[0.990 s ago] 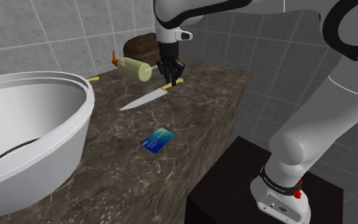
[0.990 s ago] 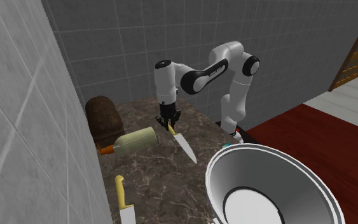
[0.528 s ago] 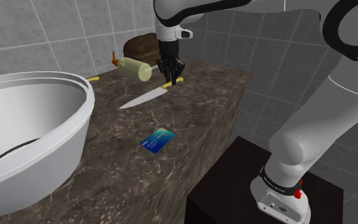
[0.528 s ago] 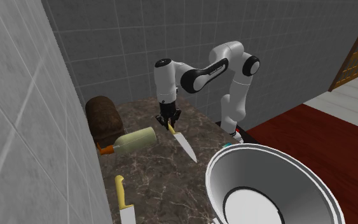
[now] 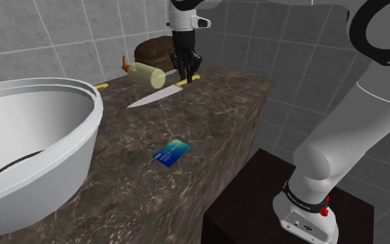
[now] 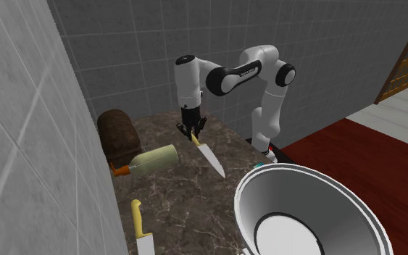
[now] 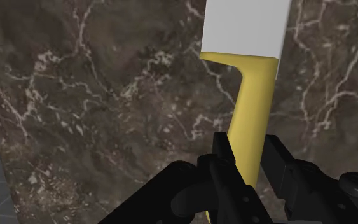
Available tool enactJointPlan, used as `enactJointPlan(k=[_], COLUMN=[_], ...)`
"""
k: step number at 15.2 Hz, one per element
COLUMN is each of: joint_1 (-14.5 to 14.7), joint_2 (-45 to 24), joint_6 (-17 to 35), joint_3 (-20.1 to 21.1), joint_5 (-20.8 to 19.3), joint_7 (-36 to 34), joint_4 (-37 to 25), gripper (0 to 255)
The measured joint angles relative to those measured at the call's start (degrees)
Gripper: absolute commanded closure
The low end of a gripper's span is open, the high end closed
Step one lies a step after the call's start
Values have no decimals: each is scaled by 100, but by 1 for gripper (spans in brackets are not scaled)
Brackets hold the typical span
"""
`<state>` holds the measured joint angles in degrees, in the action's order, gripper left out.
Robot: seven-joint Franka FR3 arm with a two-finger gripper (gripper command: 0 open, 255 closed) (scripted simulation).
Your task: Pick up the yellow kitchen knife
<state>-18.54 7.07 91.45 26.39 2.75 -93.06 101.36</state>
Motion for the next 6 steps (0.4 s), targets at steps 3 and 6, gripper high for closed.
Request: enactJointPlan(k=[3,6], joint_1=[-5,-4], joint_2=[-51,-90], joint_6=[-246,-452], joint_3=[-1,5], joint_5=[-22,-38], joint_7=[-8,-26], joint_4=[-293,-535], gripper=[255,255])
